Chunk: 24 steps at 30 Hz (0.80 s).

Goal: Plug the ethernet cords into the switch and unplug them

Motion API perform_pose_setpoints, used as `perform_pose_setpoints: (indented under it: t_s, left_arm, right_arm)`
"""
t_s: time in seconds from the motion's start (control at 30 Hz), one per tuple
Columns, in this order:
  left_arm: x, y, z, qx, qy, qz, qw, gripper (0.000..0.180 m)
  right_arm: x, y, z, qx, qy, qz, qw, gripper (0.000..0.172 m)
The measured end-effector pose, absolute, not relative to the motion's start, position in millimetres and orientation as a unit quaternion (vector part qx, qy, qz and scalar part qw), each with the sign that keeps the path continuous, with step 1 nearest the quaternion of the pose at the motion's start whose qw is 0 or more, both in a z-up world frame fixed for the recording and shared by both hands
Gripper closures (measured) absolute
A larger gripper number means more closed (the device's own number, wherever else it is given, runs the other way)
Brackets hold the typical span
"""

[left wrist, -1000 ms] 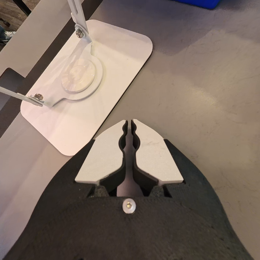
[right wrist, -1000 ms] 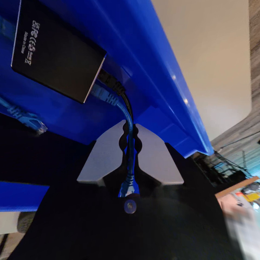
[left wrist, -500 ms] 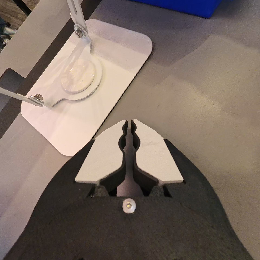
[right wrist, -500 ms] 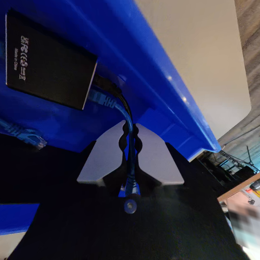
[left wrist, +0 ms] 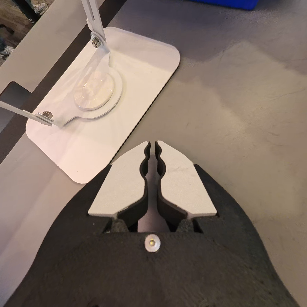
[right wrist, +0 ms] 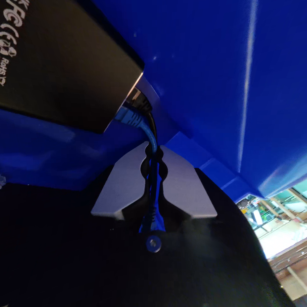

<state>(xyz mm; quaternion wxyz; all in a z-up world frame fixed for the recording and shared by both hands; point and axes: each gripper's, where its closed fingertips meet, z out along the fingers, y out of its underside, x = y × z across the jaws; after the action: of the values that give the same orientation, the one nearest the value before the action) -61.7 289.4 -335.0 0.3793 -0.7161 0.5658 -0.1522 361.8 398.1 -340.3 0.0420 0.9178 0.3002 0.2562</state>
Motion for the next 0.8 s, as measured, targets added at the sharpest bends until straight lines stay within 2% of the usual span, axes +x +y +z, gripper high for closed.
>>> perform_pose_setpoints:
  t_s: [0.1,0.17,0.23,0.4,0.5,0.6,0.8]
  left_arm:
    - [-62,289,-335,-0.716,0.567,-0.152,0.379,0.175]
    - [-61,290,-336,-0.716,0.567,-0.15,0.378,0.175]
    - [-61,290,-336,-0.716,0.568,-0.148,0.377,0.175]
    - [-61,290,-336,-0.716,0.567,-0.146,0.379,0.175]
    - [-61,291,-336,-0.717,0.565,-0.148,0.379,0.175]
    - [-62,291,-335,-0.717,0.562,-0.151,0.383,0.172]
    - [-61,292,-336,-0.718,0.562,-0.146,0.383,0.169]
  right_arm:
    - [368,392,-340,0.913,0.313,0.257,0.045,0.165]
    - [364,389,-337,0.908,0.331,0.254,0.046,0.153]
    - [356,387,-333,0.914,0.329,0.232,0.042,0.13]
    - [344,385,-318,0.929,0.317,0.187,0.018,0.119]
    - [335,385,-292,0.943,0.292,0.158,-0.03,0.112]
    - [323,382,-245,0.945,0.27,0.145,-0.118,0.099]
    - [301,318,-168,0.928,0.233,0.149,-0.249,0.087]
